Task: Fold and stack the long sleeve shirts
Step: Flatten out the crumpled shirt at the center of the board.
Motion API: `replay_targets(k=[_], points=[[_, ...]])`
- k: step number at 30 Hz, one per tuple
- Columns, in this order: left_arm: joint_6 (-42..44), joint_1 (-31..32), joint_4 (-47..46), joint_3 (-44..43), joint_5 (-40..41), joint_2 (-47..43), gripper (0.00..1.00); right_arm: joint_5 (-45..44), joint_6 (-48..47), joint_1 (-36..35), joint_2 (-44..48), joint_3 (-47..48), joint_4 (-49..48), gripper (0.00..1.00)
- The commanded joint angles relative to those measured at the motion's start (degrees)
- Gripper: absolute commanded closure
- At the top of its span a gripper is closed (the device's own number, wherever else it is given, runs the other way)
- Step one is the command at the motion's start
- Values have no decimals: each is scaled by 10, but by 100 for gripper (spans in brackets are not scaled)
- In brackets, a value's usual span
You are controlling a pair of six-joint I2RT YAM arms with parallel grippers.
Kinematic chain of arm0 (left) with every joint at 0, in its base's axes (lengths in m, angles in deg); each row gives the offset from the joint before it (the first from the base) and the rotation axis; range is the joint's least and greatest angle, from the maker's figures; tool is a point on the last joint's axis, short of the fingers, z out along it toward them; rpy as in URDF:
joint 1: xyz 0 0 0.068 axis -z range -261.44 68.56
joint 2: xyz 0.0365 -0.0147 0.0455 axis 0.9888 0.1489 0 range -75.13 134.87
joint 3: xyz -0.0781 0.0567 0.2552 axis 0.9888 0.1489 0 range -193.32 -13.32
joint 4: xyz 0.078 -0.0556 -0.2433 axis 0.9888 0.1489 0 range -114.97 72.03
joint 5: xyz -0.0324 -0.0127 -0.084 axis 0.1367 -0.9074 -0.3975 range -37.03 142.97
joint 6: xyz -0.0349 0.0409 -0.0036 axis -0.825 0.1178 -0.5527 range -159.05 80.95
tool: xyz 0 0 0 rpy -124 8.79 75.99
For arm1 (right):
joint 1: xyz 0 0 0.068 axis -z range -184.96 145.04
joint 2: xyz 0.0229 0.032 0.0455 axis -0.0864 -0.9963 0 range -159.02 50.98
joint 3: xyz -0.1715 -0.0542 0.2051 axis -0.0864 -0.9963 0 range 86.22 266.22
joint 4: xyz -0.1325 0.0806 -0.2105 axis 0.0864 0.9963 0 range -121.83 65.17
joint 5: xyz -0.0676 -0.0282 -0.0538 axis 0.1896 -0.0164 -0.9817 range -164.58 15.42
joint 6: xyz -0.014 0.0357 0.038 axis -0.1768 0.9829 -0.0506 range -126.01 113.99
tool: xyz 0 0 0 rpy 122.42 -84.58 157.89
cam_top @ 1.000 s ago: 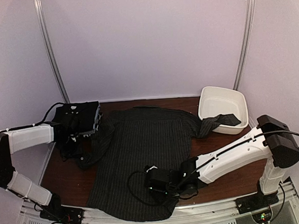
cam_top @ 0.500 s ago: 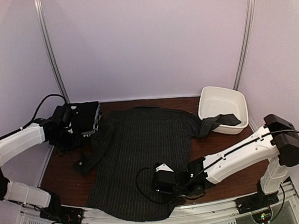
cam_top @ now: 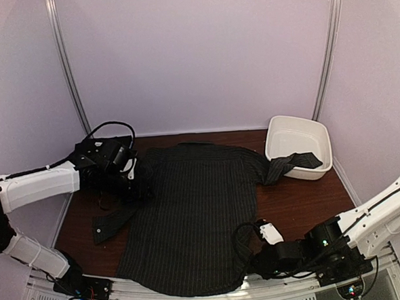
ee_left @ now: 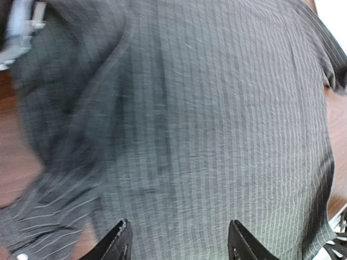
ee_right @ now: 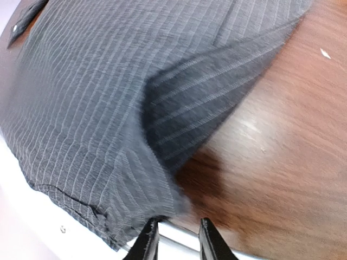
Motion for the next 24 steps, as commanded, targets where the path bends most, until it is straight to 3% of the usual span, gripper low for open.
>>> replay_targets(k=[1,7,11,18,24], points=[[-14,42,-71,-20,-40,40,39,-8,69,-14,50,-28,-6,67],[-25,111,-106,-35,-52,92,39,-32,84,-17,109,-14,45,47],[-39,157,-140,-40,-71,133,39,-54,58,-9,121,-7,30,36],[-54,236,-149,-92,-91,213,41,-85,14,23,51,86,93,36],[-84,292,-157,-94,-112,257,49,-61,-39,88,97,67,57,38]])
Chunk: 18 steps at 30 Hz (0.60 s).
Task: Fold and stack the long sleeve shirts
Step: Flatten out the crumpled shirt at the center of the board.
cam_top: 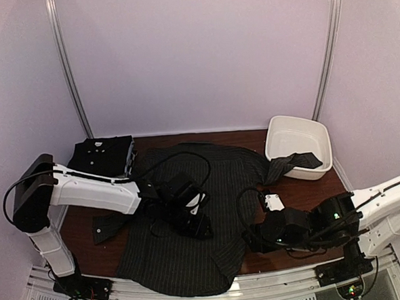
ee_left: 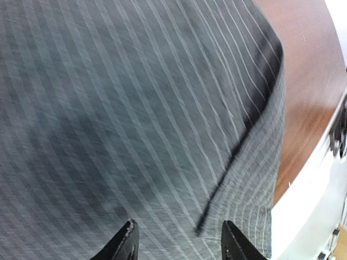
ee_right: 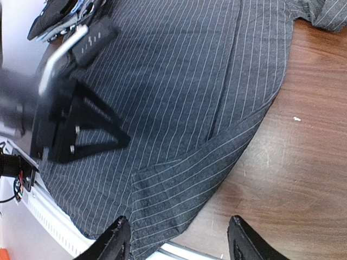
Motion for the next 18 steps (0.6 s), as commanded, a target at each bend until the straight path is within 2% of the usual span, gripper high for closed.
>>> replay_targets(k=[1,8,18], points=[[-29,32,-25,-9,-27,26,50,-2,-50,46,45,-18,-12,38],[-55,69,-17,-6,-15,42,60,19,-79,111,109,-55,-32,40],[-72,87,-3,-10,0,58,67,26,-88,135,169,-83,-23,40]])
